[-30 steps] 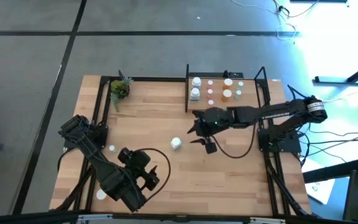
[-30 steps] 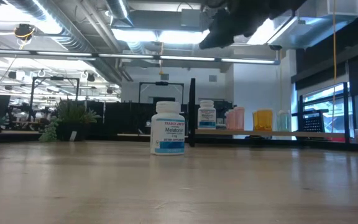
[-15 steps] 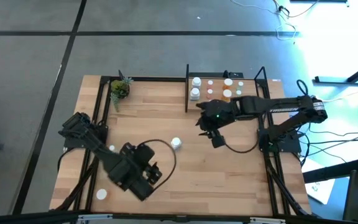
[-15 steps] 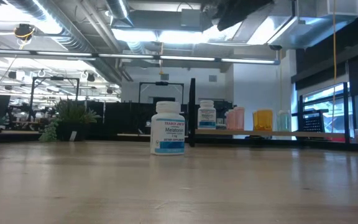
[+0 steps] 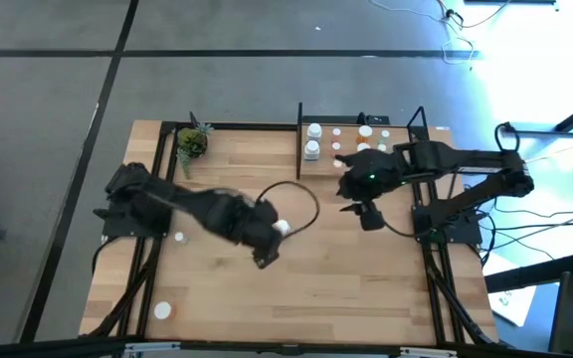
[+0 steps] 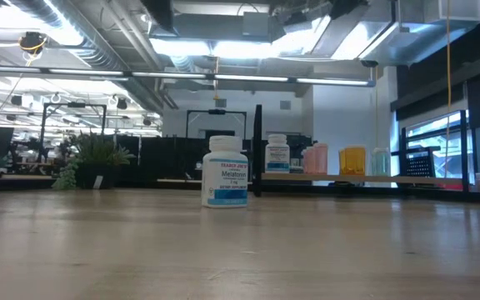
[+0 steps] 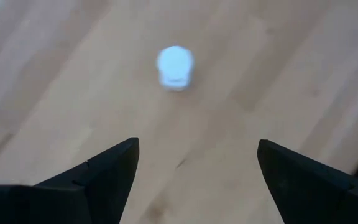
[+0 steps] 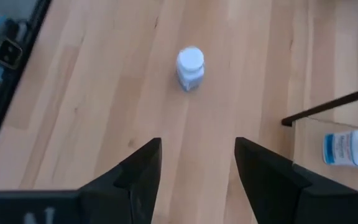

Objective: Pick and place medicine bottles onto shelf by color
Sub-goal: Put the white pill bottle on the shelf aligned with the other white pill bottles

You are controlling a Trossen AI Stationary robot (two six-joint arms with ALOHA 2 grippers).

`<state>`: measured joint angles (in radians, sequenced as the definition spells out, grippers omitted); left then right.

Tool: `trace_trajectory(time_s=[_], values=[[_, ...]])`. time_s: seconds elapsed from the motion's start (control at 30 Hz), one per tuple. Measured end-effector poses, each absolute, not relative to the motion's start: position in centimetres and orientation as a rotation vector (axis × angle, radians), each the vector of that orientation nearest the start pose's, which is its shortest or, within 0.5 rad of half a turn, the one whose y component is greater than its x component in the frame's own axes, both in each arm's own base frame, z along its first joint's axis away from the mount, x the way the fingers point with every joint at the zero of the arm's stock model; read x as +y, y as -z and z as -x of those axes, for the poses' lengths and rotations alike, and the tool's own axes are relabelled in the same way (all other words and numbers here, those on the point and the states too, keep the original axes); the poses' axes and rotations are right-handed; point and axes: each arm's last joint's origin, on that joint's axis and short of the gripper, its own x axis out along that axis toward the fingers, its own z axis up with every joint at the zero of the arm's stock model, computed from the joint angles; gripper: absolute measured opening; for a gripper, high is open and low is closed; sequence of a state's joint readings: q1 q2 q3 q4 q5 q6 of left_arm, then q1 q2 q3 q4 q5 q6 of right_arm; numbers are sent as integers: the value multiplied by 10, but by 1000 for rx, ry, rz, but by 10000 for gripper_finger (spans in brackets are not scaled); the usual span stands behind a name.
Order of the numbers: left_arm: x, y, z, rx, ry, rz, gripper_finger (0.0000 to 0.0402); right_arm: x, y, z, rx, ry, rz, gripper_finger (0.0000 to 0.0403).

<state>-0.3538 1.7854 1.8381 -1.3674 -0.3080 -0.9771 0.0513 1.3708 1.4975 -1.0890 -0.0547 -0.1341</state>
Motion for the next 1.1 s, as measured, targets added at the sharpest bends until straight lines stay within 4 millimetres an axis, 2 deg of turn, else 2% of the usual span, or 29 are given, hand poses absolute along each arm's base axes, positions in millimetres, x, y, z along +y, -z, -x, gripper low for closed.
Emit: trace_trajectory(time_s=[0.1,0.2,0.43,0.63,0.87,0.93,1.0,1.1], values=[[-89,-343,-338,1134,-460,517,322,14,-382,-249,913,-149,100,205],[-68,-342,-349,1125,-444,619,322,14,-389,-240,882,-137,77,205],[-36,-332,-360,1129,-509,645,322,17,-397,-229,842,-198,51,205],[-29,-298,-377,1144,-494,606,322,19,-399,-228,831,-261,23,205],[-29,-265,-380,1183,-495,572,321,19,-398,-228,829,-258,25,205],[-30,-258,-387,1137,-469,572,322,19,-398,-229,830,-259,26,205],[-30,-251,-383,1175,-505,541,321,19,-398,-228,829,-259,26,205],[-29,-243,-387,1137,-528,520,321,19,-398,-229,828,-259,27,205]])
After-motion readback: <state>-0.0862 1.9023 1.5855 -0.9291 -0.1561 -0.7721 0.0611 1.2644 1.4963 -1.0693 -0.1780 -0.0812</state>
